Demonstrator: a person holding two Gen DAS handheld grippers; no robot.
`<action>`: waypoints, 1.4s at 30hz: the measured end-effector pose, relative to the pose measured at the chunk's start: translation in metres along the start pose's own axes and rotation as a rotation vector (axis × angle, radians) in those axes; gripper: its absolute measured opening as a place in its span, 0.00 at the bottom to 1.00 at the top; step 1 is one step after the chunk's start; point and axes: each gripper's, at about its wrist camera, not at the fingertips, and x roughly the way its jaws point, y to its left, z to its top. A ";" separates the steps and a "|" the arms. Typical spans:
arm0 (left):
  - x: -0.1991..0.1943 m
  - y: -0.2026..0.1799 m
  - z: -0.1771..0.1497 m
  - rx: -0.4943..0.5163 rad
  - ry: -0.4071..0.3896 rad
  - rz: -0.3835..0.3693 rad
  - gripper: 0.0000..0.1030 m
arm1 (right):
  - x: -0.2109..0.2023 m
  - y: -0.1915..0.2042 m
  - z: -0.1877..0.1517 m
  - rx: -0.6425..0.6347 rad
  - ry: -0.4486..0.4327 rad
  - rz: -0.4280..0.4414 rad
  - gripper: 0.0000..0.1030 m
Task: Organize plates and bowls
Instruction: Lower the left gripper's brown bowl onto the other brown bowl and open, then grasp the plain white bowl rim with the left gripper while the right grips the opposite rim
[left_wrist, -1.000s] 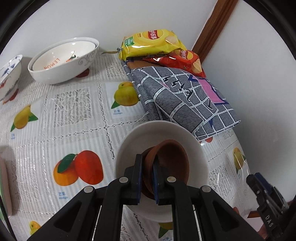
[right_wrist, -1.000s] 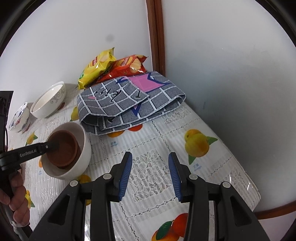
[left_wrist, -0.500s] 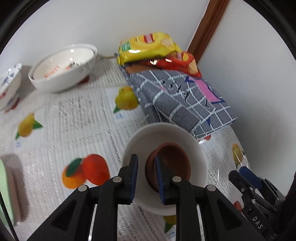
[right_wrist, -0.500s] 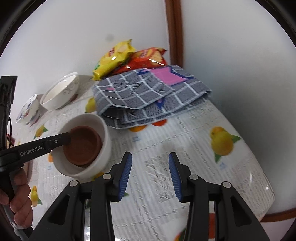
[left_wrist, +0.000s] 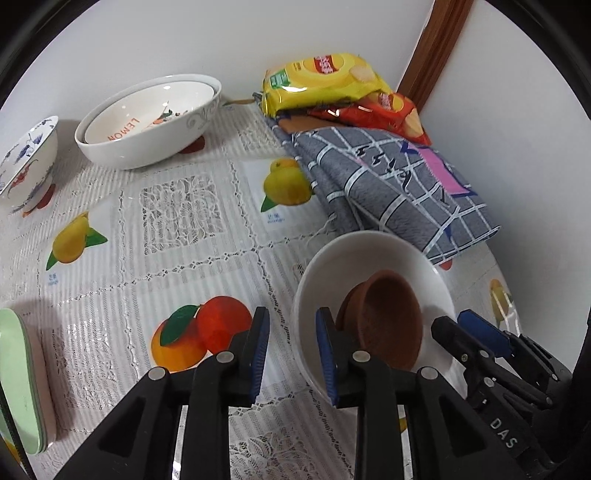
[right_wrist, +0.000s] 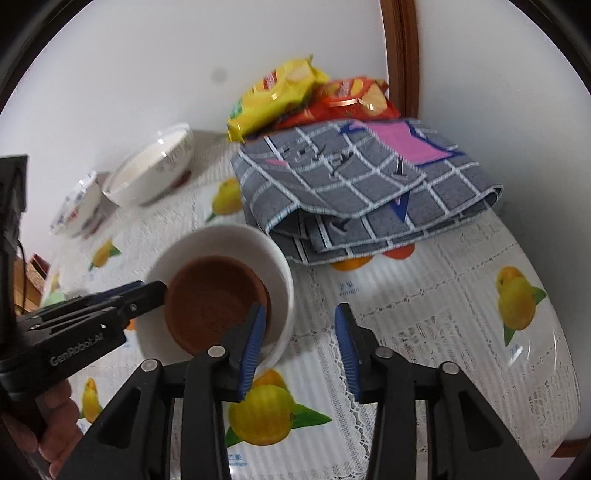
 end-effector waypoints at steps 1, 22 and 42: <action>0.002 0.000 0.000 0.003 0.001 0.007 0.24 | 0.003 0.000 -0.001 0.000 0.012 -0.005 0.31; 0.029 0.000 0.001 0.014 0.023 0.013 0.24 | 0.022 0.013 0.006 -0.010 0.068 -0.105 0.23; 0.034 -0.003 0.001 0.058 0.031 -0.003 0.19 | 0.029 0.013 0.002 -0.028 -0.011 -0.096 0.28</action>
